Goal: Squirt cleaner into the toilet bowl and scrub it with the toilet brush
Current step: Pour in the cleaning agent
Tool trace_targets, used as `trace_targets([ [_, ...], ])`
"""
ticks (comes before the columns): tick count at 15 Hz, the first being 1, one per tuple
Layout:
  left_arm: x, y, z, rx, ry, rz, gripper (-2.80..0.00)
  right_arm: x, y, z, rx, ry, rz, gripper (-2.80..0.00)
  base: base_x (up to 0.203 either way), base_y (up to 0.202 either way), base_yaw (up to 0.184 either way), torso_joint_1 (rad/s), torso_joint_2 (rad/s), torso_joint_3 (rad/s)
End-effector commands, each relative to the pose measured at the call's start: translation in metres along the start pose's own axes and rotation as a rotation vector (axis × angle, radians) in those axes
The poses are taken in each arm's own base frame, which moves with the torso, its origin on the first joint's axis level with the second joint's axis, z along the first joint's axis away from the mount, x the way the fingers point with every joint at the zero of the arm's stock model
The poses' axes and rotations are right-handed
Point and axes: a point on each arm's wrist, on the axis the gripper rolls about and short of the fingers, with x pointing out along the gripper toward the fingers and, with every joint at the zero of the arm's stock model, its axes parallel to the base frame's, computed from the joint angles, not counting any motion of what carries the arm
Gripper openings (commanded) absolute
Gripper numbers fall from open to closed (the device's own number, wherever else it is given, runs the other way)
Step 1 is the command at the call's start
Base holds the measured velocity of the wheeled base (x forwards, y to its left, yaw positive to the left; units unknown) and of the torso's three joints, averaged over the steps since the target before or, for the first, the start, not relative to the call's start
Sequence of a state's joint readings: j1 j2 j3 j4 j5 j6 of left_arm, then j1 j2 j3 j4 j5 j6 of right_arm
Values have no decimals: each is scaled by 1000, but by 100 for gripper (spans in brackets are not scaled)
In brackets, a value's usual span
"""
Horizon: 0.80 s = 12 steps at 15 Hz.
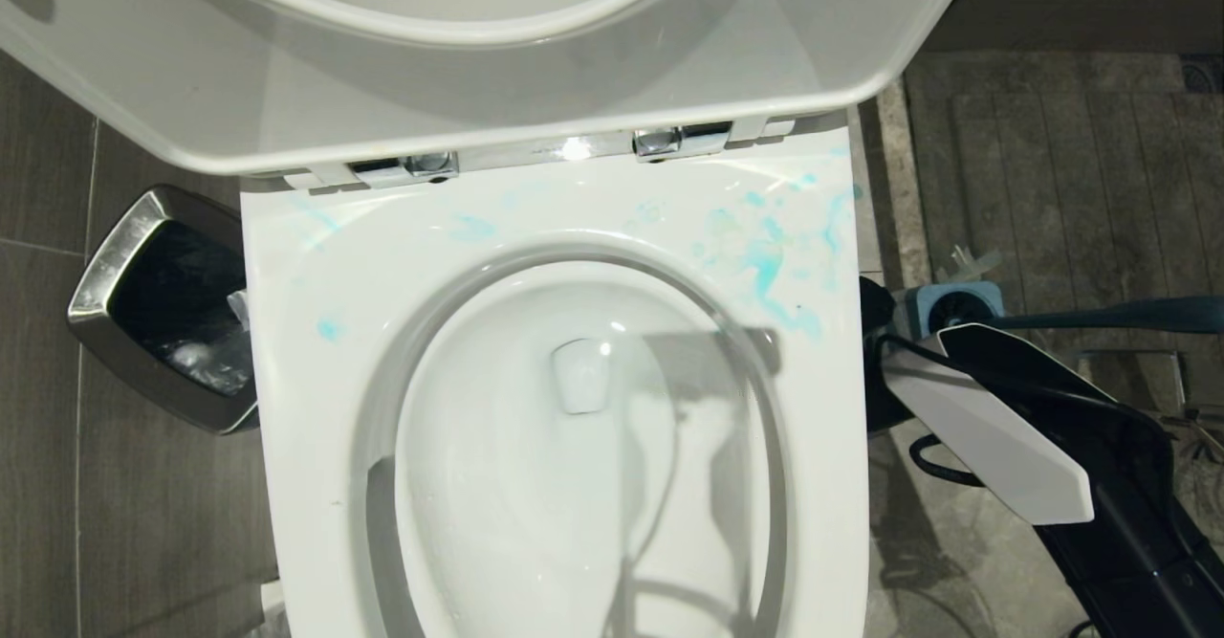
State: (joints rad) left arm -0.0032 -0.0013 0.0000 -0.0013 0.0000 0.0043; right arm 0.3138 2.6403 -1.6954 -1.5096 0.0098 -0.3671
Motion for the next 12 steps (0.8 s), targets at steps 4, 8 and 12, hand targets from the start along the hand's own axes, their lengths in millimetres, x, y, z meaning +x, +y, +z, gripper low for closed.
trace_targets([
  [4, 0, 0, 0, 0, 1, 0, -280, 12, -14, -4, -97, -39, -38, 0, 0, 0, 0, 0, 0, 0],
  [8, 0, 0, 0, 0, 1, 0, -280, 26, -24, 7, -118, -83, -64, 0, 0, 0, 0, 0, 0, 0],
  [12, 0, 0, 0, 0, -1, 0, -280, 33, -26, 8, -118, -77, -61, 0, 0, 0, 0, 0, 0, 0],
])
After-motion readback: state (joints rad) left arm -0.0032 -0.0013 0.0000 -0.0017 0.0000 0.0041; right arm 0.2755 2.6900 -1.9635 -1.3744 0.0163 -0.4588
